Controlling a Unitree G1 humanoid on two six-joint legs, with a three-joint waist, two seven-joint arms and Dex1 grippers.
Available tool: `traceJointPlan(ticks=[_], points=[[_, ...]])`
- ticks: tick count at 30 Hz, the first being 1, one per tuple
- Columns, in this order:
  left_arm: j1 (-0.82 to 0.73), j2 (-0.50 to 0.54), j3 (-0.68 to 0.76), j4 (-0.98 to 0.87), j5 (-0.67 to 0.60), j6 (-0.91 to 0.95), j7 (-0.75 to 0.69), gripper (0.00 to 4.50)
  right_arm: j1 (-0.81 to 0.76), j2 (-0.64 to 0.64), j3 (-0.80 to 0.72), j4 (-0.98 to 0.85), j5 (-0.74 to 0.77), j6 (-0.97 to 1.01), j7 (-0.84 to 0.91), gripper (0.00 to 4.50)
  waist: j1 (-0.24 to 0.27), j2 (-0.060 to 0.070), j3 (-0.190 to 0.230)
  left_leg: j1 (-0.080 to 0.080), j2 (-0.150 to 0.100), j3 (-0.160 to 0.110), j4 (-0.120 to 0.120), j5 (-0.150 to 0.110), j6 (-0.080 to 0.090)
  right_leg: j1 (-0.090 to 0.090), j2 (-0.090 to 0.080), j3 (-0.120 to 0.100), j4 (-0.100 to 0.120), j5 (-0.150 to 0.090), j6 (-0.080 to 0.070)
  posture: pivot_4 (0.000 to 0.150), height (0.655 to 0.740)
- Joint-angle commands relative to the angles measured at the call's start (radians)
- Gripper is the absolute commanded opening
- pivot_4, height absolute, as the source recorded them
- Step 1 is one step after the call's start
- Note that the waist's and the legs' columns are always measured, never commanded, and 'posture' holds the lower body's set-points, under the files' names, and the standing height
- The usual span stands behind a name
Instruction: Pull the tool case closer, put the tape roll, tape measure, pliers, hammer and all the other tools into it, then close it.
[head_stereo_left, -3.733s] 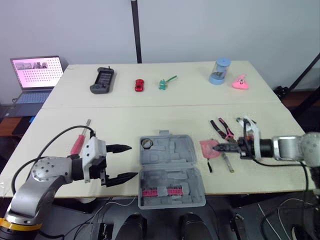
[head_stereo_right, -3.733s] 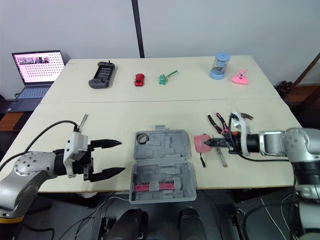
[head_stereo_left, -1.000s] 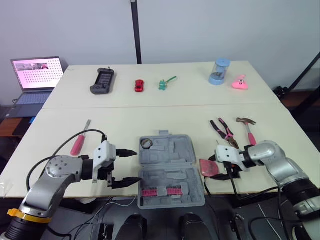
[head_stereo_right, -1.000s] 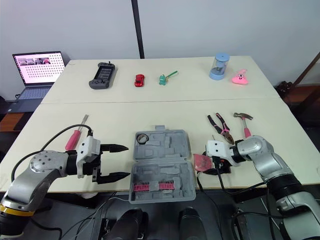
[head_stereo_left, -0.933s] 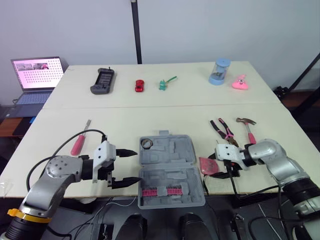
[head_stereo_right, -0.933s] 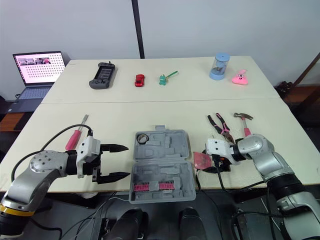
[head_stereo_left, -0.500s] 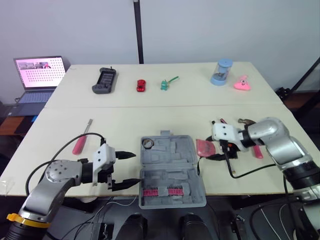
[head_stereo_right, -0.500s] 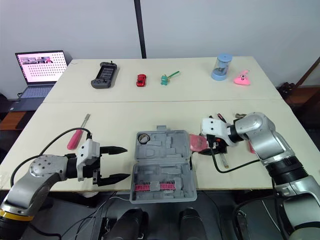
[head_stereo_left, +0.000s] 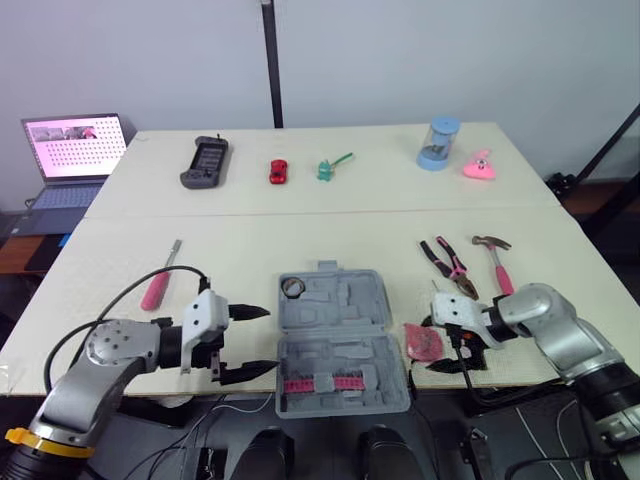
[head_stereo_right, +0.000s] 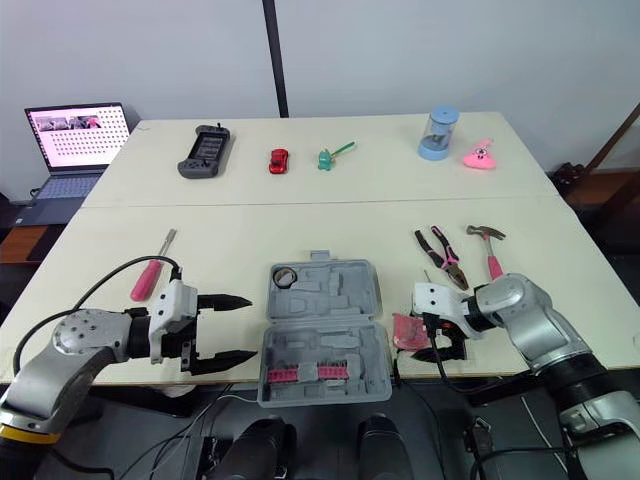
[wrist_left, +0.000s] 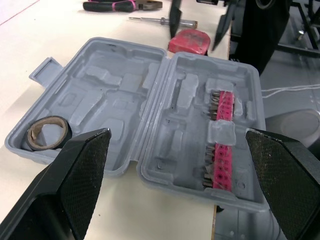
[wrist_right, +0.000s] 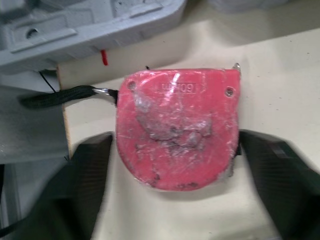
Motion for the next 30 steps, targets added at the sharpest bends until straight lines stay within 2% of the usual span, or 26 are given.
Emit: traceJointPlan(ticks=[1,5,10,21,24,25,26,30], points=[[-0.019,0.014,0.021,-0.008,-0.015,-0.001,-0.016,4.50,0.006,0.001,-0.047,-0.026,0.028,-0.020,-0.021,4.48,0.000,0.000,0.000,0.000,0.000,0.000,0.000,0.000,0.000,0.000,0.000,0.000,0.000,0.000,0.000,0.150,0.6753],[-0.037,0.018,0.015,0.002,-0.014,-0.002,-0.030,4.50,0.054,0.021,-0.112,0.023,0.120,-0.105,0.003,4.48,0.002,0.000,0.000,0.000,0.000,0.000,0.000,0.000,0.000,0.000,0.000,0.000,0.000,0.000,0.000,0.150,0.6753],[-0.049,0.020,0.012,0.011,-0.011,-0.002,-0.042,4.50,0.084,0.039,-0.125,0.116,0.126,-0.258,-0.002,4.48,0.000,0.000,0.000,0.000,0.000,0.000,0.000,0.000,0.000,0.000,0.000,0.000,0.000,0.000,0.000,0.150,0.6753],[-0.054,0.021,0.016,0.008,-0.016,-0.001,-0.043,4.50,0.077,0.102,-0.116,0.183,0.113,-0.273,-0.058,4.48,-0.002,0.000,0.000,0.001,0.000,0.000,0.000,0.000,0.000,0.001,0.001,0.000,0.000,0.000,0.000,0.150,0.6753],[-0.057,0.023,0.017,0.010,-0.017,-0.001,-0.045,4.50,0.077,0.106,-0.114,0.189,0.111,-0.281,-0.057,3.62,-0.001,0.000,0.000,0.002,0.000,0.000,0.000,0.000,0.000,0.002,0.001,0.000,0.000,0.000,0.000,0.150,0.6753],[-0.057,0.024,0.018,0.012,-0.015,-0.002,-0.046,4.50,0.079,0.105,-0.114,0.186,0.113,-0.283,-0.055,3.11,-0.001,0.000,0.000,0.002,0.000,0.000,0.000,0.000,0.000,0.002,0.001,0.000,0.000,0.000,0.000,0.150,0.6753],[-0.057,0.025,0.018,0.014,-0.014,-0.003,-0.047,4.50,0.080,0.104,-0.113,0.184,0.112,-0.288,-0.052,2.89,-0.001,0.000,0.000,0.002,0.000,0.000,0.000,0.000,0.000,0.002,0.001,0.000,0.000,0.000,0.000,0.150,0.6753],[-0.056,0.024,0.020,0.014,-0.012,-0.004,-0.044,4.50,0.082,0.087,-0.115,0.155,0.110,-0.287,-0.045,2.89,-0.001,0.000,0.000,0.002,0.000,0.000,0.000,0.000,0.000,0.001,0.001,0.000,0.000,0.000,0.000,0.150,0.6753]])
